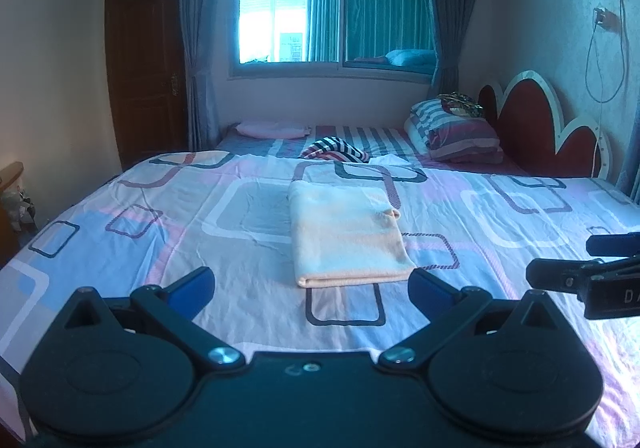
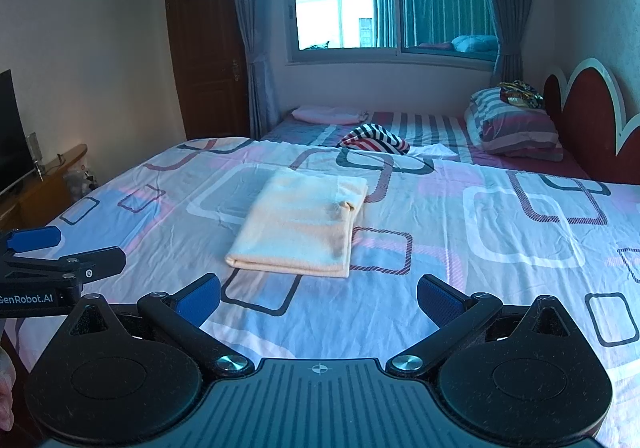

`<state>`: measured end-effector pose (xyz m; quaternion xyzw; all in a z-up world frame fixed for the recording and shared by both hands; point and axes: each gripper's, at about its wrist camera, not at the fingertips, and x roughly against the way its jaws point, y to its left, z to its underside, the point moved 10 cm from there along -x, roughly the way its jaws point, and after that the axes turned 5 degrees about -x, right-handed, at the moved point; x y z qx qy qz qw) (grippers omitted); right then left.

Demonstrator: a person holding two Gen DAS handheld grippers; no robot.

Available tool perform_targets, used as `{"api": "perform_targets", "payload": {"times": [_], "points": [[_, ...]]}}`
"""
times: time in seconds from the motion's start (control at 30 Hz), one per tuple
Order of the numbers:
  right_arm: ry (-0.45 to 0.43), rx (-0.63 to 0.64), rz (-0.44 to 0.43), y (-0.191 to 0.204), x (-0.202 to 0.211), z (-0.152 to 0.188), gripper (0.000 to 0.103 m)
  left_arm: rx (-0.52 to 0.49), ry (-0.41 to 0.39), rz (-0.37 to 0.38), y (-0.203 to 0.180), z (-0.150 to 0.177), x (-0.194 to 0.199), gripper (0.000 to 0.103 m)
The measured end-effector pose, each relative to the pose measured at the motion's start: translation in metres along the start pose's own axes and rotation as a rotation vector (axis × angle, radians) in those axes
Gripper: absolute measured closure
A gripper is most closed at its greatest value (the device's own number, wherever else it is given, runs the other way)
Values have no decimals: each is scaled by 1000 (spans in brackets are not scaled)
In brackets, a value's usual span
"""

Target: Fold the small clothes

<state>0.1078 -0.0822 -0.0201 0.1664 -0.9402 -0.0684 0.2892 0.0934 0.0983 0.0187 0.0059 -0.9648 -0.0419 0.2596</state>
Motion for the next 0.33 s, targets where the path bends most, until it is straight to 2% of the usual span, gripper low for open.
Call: {"api": "perform_targets", "payload": {"times": [0.33], "points": [[2,10,-6,-1,0,0,0,5,4,7,1,1,-1,1]]}}
